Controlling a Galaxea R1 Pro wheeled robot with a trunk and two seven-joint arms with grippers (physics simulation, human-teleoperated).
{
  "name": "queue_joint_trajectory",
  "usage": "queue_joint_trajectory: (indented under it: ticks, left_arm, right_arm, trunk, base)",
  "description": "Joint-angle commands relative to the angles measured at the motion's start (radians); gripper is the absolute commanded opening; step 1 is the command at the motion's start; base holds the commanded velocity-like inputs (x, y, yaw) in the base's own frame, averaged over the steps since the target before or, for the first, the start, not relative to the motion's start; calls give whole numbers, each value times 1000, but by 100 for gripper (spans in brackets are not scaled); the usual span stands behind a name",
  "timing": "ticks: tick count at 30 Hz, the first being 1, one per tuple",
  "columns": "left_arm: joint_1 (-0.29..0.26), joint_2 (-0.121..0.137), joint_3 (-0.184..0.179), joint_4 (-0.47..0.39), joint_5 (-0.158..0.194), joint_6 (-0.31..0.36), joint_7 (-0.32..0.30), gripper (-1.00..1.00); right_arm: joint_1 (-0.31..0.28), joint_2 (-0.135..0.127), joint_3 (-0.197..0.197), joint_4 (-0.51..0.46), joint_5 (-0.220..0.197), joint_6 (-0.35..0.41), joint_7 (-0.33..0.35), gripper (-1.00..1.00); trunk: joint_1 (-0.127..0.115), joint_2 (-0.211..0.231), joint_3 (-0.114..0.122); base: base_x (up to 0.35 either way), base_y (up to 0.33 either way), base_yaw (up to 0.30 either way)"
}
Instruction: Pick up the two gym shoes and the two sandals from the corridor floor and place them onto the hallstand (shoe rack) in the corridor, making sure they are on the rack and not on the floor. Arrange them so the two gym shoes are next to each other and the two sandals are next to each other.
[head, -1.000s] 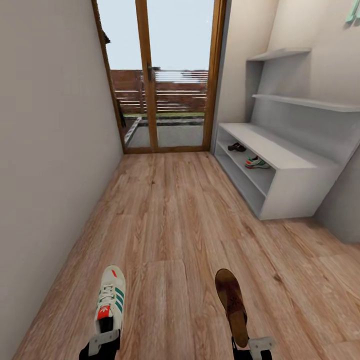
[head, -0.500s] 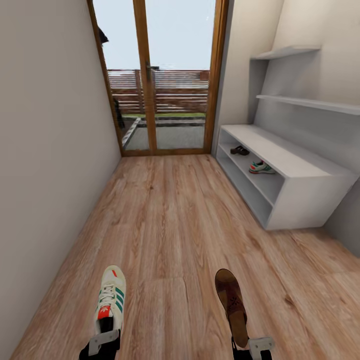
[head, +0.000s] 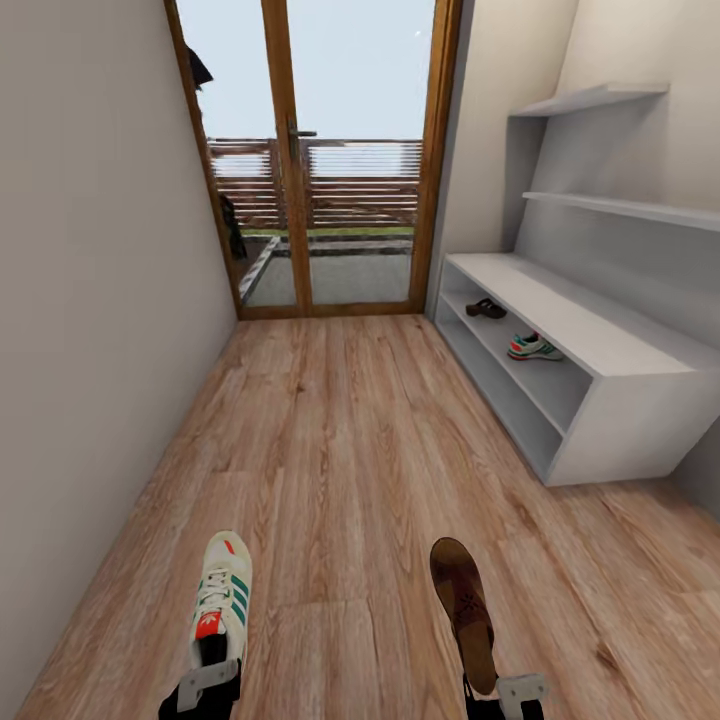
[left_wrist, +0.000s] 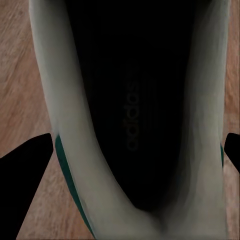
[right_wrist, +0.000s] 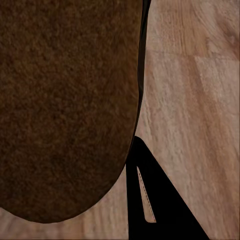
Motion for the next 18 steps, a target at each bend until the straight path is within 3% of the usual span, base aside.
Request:
queue_joint_trajectory:
  ticks: [1,18]
  left_arm:
    - [0,0,2,0,3,-3,0,-100]
    - [0,-1,2,-1,3,-3,1,-100]
  right_arm:
    - [-1,0,5,0,8,0,-10,-100]
    - [-1,0,5,0,8,0,-10,-100]
  trunk:
    - [0,0,-1]
    - [0,0,-1]
  base:
    - [340,0,0]
    - [340,0,0]
